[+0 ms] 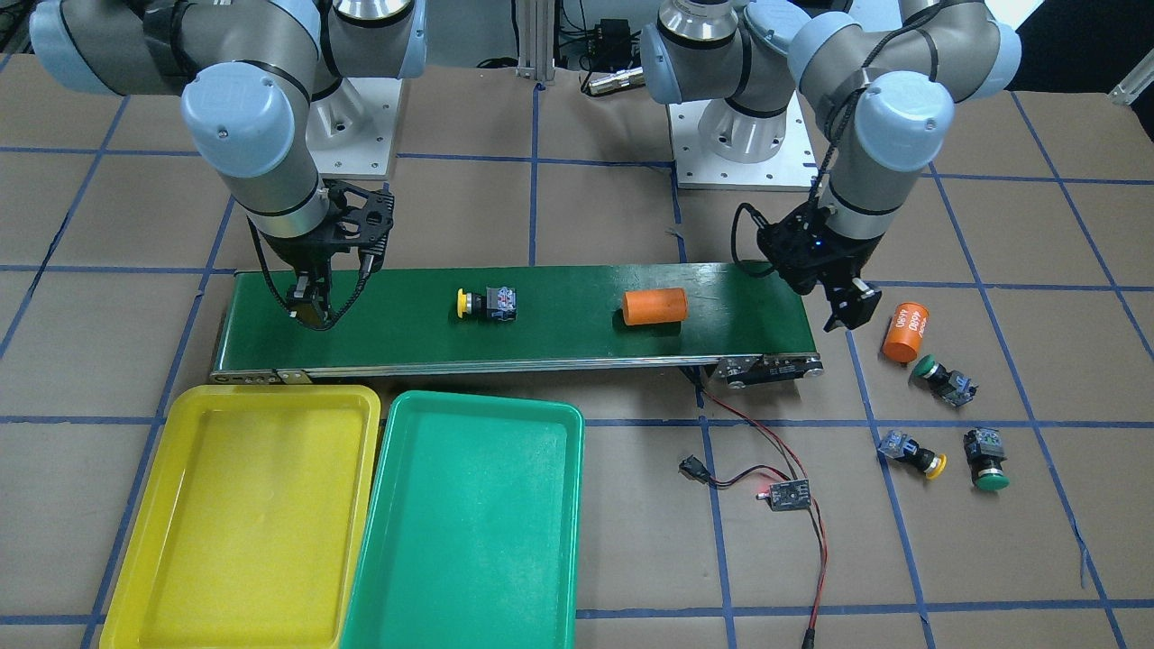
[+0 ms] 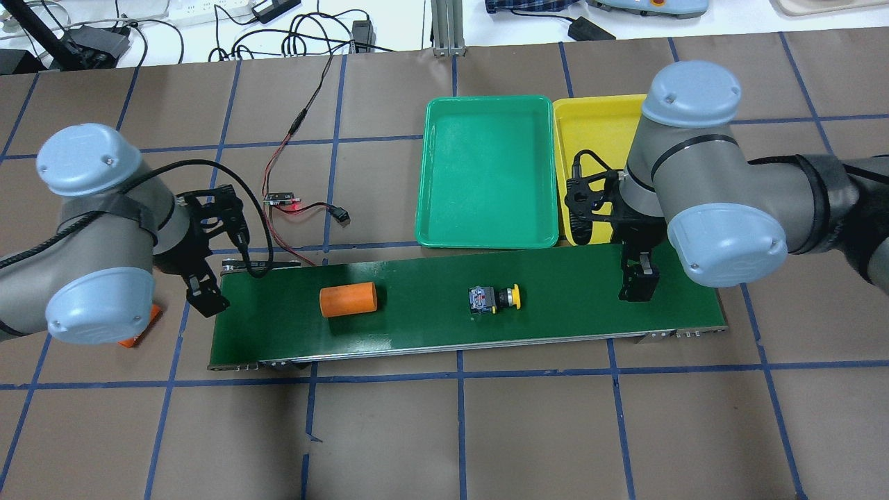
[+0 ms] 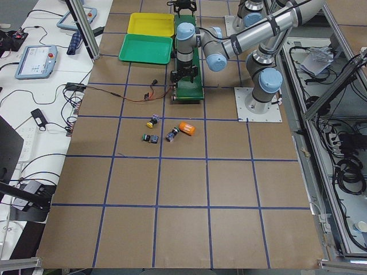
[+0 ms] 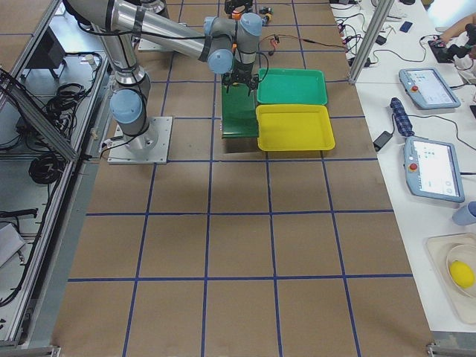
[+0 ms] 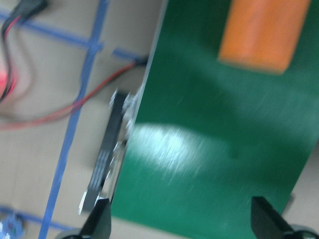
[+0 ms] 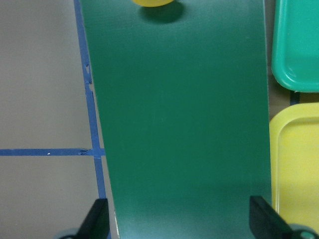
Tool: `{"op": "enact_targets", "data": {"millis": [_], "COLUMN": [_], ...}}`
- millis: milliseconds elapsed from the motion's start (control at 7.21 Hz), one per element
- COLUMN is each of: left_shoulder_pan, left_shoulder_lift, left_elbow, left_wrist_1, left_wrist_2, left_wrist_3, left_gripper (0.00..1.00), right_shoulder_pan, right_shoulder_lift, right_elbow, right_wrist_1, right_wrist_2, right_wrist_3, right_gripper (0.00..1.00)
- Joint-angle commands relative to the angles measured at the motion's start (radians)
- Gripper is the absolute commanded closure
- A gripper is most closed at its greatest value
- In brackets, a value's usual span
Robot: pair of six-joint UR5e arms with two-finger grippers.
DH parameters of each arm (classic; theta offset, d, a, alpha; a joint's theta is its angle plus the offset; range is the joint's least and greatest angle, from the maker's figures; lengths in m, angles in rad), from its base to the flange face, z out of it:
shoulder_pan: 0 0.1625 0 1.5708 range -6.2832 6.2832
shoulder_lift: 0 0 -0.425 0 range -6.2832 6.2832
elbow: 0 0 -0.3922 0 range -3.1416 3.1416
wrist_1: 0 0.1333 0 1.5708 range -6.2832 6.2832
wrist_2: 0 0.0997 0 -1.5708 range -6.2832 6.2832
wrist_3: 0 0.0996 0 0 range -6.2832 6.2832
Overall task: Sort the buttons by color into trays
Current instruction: 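Grasp second orange cylinder with left gripper while right gripper grasps yellow button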
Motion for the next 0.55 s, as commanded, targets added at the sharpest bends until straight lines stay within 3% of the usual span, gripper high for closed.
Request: {"op": "enact_targets", "data": {"millis": [0, 139, 416], "left_shoulder_pan": [0.225, 0.327, 0.445], "left_shoulder_lift": [-0.013, -0.038, -0.102], "left_elbow": [-0.008, -0.012, -0.038], "left_wrist_1": [0.003, 0.005, 0.124], "left_wrist_2": [-0.003, -0.010, -0.023], "left_wrist_3": [-0.001, 0.011, 0.149], "left_gripper": [0.00, 0.00, 0.00], "right_shoulder_pan": [0.022, 0.026, 0.026], "right_shoulder_lift": [0.038, 0.043, 0.037], "right_elbow": [0.006, 0.006, 0.007], "right_wrist_1": [-0.037, -0.046, -0.048], "right_wrist_2": [0.010, 0.014, 0.014], "right_wrist_3": [-0.008, 0.003, 0.049], "right_gripper": [0.00, 0.00, 0.00]}}
